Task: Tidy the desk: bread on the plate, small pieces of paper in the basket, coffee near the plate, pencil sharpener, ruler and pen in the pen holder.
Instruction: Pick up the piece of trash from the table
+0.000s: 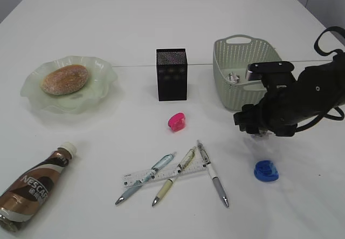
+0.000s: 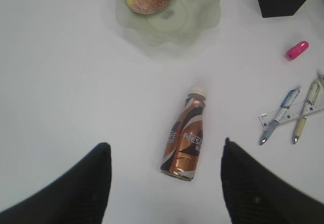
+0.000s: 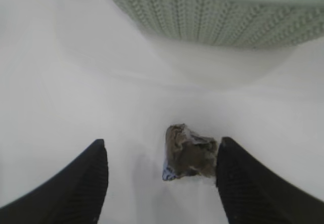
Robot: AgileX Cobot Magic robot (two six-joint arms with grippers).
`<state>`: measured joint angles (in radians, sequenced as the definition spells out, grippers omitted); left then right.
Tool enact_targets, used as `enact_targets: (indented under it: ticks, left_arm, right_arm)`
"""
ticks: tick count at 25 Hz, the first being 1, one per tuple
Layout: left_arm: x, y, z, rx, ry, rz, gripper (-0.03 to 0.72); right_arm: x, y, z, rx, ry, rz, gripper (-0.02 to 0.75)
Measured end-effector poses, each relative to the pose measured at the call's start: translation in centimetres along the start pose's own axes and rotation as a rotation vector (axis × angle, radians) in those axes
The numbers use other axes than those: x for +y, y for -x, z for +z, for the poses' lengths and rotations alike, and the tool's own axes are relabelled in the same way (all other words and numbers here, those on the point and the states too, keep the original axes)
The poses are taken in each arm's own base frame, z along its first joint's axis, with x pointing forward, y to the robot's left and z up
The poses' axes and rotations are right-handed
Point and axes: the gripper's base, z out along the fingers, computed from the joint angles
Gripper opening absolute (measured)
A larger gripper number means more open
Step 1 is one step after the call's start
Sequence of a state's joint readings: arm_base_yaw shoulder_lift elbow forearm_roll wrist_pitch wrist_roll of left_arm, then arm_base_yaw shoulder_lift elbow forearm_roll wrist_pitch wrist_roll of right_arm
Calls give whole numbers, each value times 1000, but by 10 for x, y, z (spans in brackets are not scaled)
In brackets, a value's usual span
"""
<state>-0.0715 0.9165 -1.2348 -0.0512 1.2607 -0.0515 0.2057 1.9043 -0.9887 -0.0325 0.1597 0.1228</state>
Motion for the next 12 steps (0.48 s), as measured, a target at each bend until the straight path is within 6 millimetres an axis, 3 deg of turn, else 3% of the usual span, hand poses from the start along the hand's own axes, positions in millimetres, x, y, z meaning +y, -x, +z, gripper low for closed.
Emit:
enact_targets:
  ticks: [12]
  left_arm:
    - [0,0,0,0,3,1,496]
  right_arm:
    - [-19,2,0,-6,-32,18,484]
